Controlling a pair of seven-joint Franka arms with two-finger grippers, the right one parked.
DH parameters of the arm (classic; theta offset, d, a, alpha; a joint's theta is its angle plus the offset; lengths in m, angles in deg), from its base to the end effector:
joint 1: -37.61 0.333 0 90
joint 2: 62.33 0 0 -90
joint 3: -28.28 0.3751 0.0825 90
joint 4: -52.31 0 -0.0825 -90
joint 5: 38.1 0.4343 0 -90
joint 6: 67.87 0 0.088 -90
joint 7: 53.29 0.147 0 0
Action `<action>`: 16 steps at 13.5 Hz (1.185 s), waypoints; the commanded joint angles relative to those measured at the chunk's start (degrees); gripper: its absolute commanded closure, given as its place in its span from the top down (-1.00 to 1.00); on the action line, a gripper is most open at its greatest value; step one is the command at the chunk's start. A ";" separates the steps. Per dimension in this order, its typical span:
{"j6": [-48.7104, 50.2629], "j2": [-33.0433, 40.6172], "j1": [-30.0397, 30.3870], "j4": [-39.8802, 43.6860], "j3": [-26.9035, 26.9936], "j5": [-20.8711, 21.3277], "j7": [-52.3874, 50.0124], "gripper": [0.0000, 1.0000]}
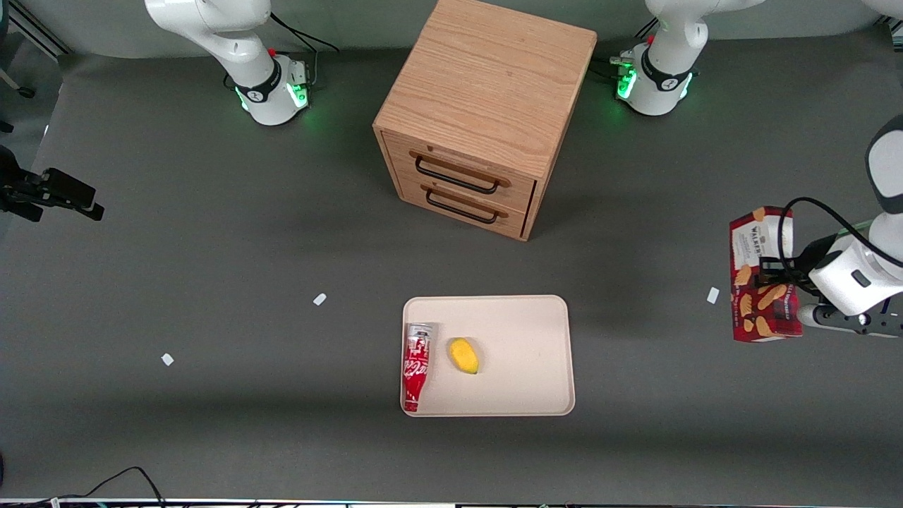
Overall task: Place red cookie box on tray
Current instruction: 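Carry the upright box with the left gripper to the tray edge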
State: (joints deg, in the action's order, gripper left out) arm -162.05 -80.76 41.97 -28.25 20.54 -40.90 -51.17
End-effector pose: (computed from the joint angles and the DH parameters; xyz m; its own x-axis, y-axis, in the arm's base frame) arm 0.7127 -0.0359 0.5248 0.9930 -0.0886 -0.0779 -0.0812 -0.9923 0.0937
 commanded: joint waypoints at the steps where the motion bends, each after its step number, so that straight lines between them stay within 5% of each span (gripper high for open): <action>1: 4.96 -5.55 -4.16 11.88 -0.51 -0.63 -9.56 -1.00; 6: -0.46 -16.62 -11.63 21.66 -0.61 -0.63 -18.98 -1.00; 16: -16.56 -30.87 -20.16 20.97 0.54 2.71 -21.81 -1.00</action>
State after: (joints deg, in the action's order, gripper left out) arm -178.45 -109.41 23.95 -10.01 19.91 -39.55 -71.60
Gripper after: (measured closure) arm 0.859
